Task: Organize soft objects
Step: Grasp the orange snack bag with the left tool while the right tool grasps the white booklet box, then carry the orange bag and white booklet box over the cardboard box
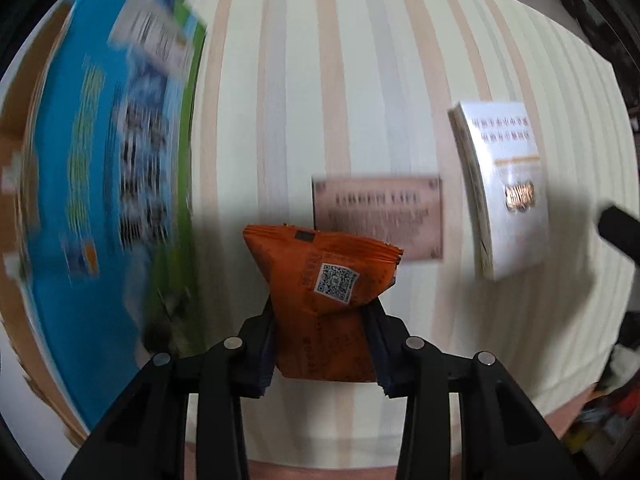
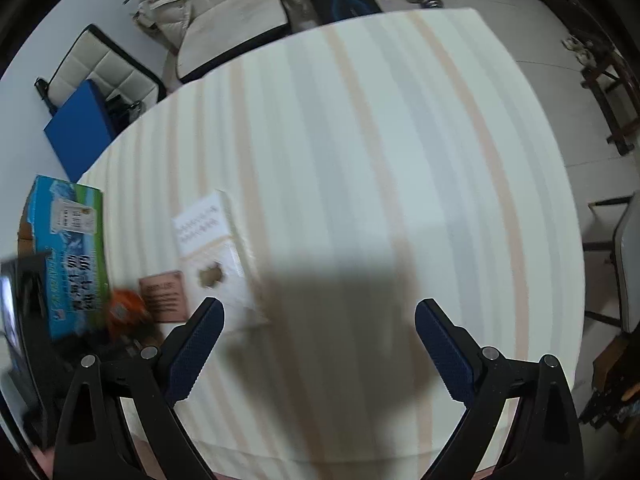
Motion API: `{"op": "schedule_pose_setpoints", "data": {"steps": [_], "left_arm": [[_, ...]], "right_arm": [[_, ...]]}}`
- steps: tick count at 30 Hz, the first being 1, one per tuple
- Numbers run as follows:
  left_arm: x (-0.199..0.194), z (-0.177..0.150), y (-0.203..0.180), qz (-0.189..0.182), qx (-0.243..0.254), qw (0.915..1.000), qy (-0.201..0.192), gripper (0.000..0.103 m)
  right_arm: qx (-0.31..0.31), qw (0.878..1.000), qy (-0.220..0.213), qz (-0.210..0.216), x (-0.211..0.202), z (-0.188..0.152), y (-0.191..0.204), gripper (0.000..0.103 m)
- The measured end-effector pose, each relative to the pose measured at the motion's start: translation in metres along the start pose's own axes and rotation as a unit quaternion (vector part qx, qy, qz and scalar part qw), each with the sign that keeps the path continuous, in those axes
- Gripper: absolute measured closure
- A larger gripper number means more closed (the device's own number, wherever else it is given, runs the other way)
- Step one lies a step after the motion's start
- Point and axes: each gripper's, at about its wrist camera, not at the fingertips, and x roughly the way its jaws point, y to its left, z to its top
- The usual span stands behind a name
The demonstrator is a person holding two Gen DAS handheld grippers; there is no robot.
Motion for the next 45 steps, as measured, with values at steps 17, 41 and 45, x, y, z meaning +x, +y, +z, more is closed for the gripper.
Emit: {"op": "schedule_pose_setpoints", "data": {"steps": [17,41,45], "left_arm": [[0.033,-0.045,0.030,-0.035,-0.058,0.9972,0.032,0.063],[-0.012,-0.066,0.011,-0.084,-0.011,0.9957,-0.038,0.067],[-0.067,-0.075,0.027,-0.119,0.004,0.9893,-0.083,0.067]], "right_arm": [[-0.110,0.982,0.104,-0.109,0.078,0.041,0.105,0.026],[-0.052,0.992,0.094,-0.065,0.022,-0.019,0.024,0.045],[-0.056,0.996,0.058,-0.033,-0.025,-0.028,0.033,0.045]]}}
